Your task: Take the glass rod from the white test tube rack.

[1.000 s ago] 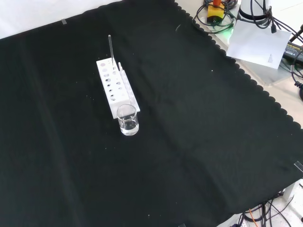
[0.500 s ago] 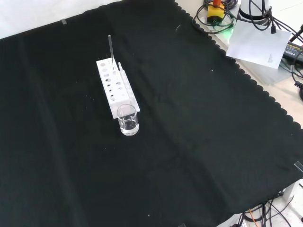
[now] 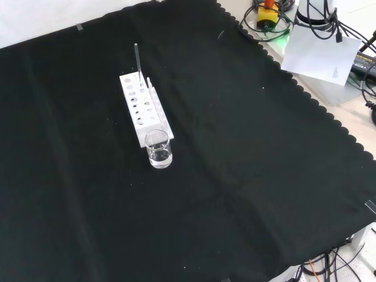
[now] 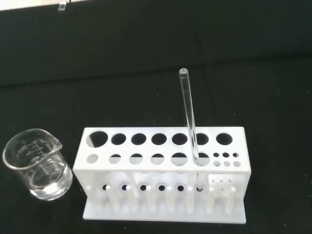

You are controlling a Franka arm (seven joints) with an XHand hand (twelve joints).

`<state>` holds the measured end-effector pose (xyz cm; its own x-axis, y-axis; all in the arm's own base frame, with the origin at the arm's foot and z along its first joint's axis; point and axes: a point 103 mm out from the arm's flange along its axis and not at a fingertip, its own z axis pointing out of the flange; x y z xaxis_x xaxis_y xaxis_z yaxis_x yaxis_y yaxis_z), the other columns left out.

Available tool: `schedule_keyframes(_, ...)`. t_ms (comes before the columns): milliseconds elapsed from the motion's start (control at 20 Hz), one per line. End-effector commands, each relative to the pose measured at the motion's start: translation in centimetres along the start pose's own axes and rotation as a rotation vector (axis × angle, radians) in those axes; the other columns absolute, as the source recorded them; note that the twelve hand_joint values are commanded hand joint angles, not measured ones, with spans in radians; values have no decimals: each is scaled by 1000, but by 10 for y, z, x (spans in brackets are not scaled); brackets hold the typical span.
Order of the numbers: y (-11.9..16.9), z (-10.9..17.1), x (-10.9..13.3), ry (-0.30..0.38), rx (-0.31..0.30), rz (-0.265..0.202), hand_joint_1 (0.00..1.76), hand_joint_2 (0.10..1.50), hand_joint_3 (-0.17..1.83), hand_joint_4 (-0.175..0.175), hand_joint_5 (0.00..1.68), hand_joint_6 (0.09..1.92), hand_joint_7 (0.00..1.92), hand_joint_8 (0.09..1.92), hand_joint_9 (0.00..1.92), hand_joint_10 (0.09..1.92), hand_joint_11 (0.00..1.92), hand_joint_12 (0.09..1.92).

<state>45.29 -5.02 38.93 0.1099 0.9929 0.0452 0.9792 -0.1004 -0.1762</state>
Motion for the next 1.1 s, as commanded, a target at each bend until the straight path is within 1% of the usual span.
schedule_keyframes(50,30,13,0,-52,8,-9,655,1146,-175,-138,0,87,49,87,0,531,0,1096)
schedule_keyframes(300,43,31,-7,-72,44,3,656,1145,-175,-138,0,87,62,87,0,580,0,1115)
schedule_keyframes(450,50,40,-11,-76,53,5,658,1145,-175,-138,0,87,65,87,0,586,0,1117)
schedule_keyframes(500,50,43,-12,-88,55,9,659,1144,-175,-138,0,87,66,87,0,588,0,1117)
schedule_keyframes(600,50,50,-13,-137,63,12,661,1144,-175,-138,0,87,75,87,0,608,0,1118)
schedule_keyframes(750,49,60,-15,-145,88,10,662,1143,-175,-138,0,87,91,107,0,661,0,1121)
schedule_keyframes(800,49,63,-16,-155,94,7,663,1141,-175,-137,0,87,68,175,0,669,0,1124)
schedule_keyframes(950,49,76,-17,-156,116,4,676,1121,-175,-127,0,87,10,397,0,694,0,1126)
schedule_keyframes(1100,49,83,-15,-150,136,0,684,1107,-175,-124,0,87,0,468,0,706,0,1128)
